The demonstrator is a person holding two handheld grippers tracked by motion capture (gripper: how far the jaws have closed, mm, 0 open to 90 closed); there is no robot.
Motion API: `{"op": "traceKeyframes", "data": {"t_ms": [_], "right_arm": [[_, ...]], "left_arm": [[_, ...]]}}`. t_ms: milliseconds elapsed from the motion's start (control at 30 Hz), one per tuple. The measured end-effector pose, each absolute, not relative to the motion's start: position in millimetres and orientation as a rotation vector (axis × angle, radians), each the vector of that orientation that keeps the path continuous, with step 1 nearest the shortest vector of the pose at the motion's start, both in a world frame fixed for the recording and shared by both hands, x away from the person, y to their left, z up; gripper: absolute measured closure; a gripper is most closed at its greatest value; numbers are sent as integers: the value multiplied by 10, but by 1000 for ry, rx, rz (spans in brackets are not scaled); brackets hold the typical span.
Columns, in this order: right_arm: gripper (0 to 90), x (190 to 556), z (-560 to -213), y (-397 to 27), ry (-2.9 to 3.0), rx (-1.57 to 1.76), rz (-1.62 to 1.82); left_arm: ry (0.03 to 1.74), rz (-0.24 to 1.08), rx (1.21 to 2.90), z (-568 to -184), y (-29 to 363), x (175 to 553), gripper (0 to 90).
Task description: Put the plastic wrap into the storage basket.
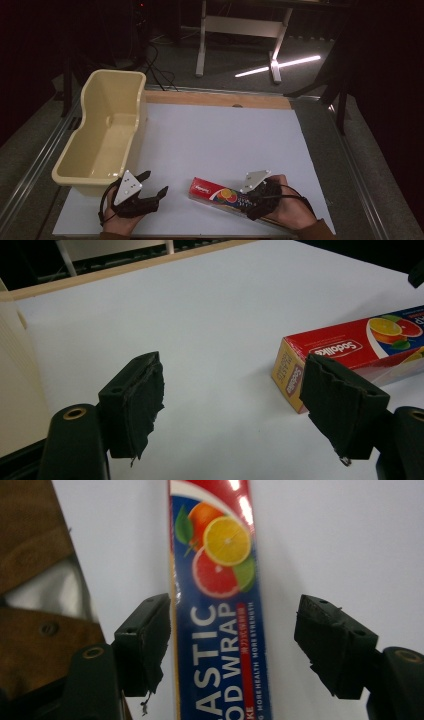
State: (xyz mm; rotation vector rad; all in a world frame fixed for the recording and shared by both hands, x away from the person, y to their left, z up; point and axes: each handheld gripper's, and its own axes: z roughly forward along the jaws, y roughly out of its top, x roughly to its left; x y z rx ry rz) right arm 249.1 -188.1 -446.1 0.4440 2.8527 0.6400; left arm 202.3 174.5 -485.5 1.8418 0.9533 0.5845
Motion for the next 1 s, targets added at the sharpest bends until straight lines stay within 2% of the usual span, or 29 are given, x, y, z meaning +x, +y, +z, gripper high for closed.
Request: {"op": "traceKeyframes", "data": {"t_ms": [367,733,867,1000], "right_arm": [[248,2525,-4605,-1719,2972,397,429],[251,2627,-4794,-1598,3033,334,216],[265,2655,-4877,-1553,3051,321,147],[325,2688,-4935,-1518,3074,323,62]], "left_arm": [[949,586,1844,-4856,1739,2021,254],[945,584,1846,-4858,1734,2021,255],[945,584,1846,-4858,1736,2021,257],[943,585,1847,-4858,1735,2021,257]]}}
